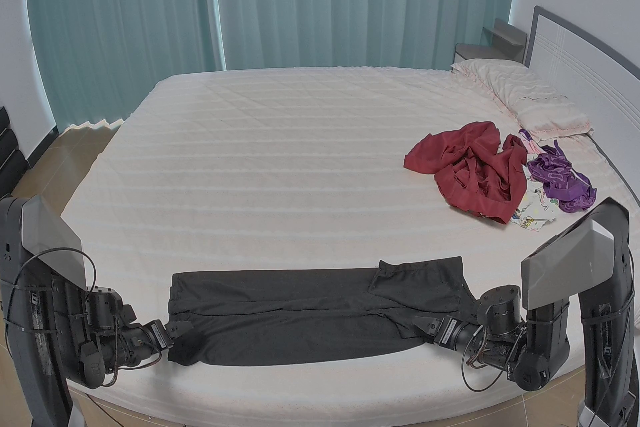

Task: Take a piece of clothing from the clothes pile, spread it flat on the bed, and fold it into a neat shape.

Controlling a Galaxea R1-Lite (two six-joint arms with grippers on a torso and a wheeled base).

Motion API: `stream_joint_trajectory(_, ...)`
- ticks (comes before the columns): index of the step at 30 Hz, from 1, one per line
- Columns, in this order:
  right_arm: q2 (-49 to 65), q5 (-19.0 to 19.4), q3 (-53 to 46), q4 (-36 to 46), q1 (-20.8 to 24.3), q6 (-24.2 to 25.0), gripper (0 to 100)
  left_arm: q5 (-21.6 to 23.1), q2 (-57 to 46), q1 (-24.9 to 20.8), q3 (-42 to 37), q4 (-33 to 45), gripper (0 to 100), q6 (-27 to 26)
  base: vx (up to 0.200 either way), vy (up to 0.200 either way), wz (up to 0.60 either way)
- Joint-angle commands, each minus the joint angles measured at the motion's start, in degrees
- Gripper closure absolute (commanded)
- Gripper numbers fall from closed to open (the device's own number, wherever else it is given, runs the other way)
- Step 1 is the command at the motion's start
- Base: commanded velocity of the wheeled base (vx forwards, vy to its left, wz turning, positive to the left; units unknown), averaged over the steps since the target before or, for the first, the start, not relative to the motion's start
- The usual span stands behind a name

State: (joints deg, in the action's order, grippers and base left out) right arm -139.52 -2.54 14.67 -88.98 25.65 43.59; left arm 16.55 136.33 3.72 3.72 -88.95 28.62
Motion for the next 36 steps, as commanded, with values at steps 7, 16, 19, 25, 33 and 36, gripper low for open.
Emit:
stream_joint_trajectory(7,2.15,0.34,-2.54,-0.58,-1.83,1.93,0,-3.55,-2.38,-1.08,1.38,-0.87,0,0.47,0.000,0.000,0.00)
stream_joint_trajectory(16,2.41,0.07,-2.62,-0.58,-1.92,1.85,0,-2.32,-3.96,-0.38,0.32,-0.78,0,0.82,0.067,0.000,0.00)
stream_joint_trajectory(19,3.29,0.16,-2.62,-0.58,-2.18,1.85,0,-2.40,-3.61,-0.38,0.59,-0.78,0,0.82,0.000,0.000,0.00)
stream_joint_trajectory(25,3.64,0.25,-2.62,-0.58,-2.80,1.67,0,-3.11,-2.38,-0.38,1.73,-0.78,0,0.56,0.000,0.000,0.00)
stream_joint_trajectory(33,3.64,0.25,-2.71,-0.58,-2.80,1.58,0,-2.93,-0.80,-0.47,2.26,-0.78,0,0.20,0.000,0.000,0.00)
stream_joint_trajectory(36,3.82,0.25,-2.71,-0.58,-2.80,1.58,0,-3.11,1.49,-0.29,2.61,-0.78,0,-3.14,0.000,0.000,0.00)
